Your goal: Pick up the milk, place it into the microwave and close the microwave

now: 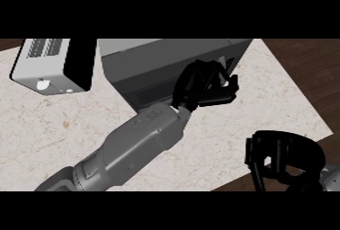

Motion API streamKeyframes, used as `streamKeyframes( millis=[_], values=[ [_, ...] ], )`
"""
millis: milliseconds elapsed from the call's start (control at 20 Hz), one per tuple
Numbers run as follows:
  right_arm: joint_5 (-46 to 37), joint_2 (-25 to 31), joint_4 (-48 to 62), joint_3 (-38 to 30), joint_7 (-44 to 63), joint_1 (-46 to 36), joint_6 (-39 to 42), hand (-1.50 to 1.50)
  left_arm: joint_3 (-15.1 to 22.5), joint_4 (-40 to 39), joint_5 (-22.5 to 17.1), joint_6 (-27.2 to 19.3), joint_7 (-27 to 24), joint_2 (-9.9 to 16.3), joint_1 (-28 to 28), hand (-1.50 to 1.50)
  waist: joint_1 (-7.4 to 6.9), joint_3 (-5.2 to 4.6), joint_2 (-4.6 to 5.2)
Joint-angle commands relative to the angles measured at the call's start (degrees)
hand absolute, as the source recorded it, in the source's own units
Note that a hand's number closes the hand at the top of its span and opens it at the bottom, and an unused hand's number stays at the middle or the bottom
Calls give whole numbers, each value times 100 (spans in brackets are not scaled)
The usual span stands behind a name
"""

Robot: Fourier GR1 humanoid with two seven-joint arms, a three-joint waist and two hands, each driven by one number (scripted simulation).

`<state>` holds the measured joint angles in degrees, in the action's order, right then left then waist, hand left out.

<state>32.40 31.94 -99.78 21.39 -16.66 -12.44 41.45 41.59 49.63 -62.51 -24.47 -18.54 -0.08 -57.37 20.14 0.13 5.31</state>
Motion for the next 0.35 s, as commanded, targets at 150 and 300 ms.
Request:
streamKeyframes(
  millis=[150,300],
  values=[
    [-170,-131,-484,183,-7,448,-261,150,-502,-869,-470,376,-233,280,667,150,-259,-53,35],
    [-264,-166,-720,228,-20,556,-352,150,-485,-954,-567,556,-272,282,661,150,-246,-52,32]
  ],
)
